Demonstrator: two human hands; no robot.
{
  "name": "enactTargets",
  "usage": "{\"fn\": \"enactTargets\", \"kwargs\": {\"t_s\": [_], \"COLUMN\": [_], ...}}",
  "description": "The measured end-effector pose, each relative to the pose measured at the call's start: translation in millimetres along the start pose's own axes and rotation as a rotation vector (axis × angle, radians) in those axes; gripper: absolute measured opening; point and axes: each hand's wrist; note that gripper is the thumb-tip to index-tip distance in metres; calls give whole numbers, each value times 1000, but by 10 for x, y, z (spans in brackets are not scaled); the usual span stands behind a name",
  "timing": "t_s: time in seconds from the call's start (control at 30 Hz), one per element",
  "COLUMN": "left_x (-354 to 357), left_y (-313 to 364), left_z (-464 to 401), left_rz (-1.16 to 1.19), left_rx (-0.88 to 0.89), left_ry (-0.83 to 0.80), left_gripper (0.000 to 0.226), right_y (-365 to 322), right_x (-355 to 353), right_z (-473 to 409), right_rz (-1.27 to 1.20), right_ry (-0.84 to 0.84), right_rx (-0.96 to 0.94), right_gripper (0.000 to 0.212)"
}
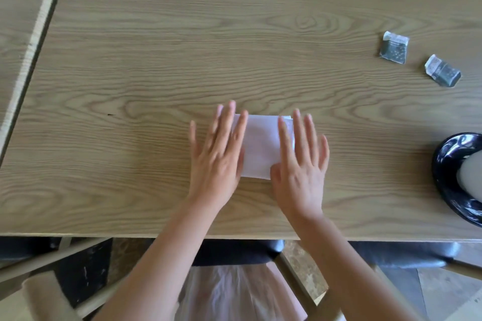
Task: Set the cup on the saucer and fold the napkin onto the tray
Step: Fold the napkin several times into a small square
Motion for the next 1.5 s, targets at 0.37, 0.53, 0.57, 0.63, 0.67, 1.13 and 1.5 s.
{"fn": "enactTargets", "kwargs": {"t_s": [0.37,0.53,0.57,0.63,0.67,1.13,1.5], "left_x": [33,72,78,57,35,-293,-800], "left_y": [-180,-176,-176,-165,-149,464,713], "left_z": [-191,-182,-189,-199,-195,-208,-60], "left_rz": [-70,-62,-60,-52,-45,574,1101], "left_rx": [249,233,226,217,215,-636,-798], "left_ry": [-282,-264,-272,-306,-318,-338,-434], "left_gripper": [58,60,60,60,60,20,17], "right_y": [68,87,83,75,74,35,42], "right_x": [127,143,145,144,135,67,-341], "right_z": [-183,-196,-201,-206,-203,33,428], "right_rz": [125,115,113,108,103,41,-292], "right_ry": [-231,-224,-224,-234,-241,-267,-239], "right_rx": [-141,-158,-155,-154,-154,-60,11], "right_gripper": [56,57,58,58,59,57,58]}}
Point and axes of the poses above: each hand's wrist, its own z-axis away from the middle knuckle, its own x-axis out of the palm, y = z × x, and after that the axes turned 7 degrees about -y, right-handed
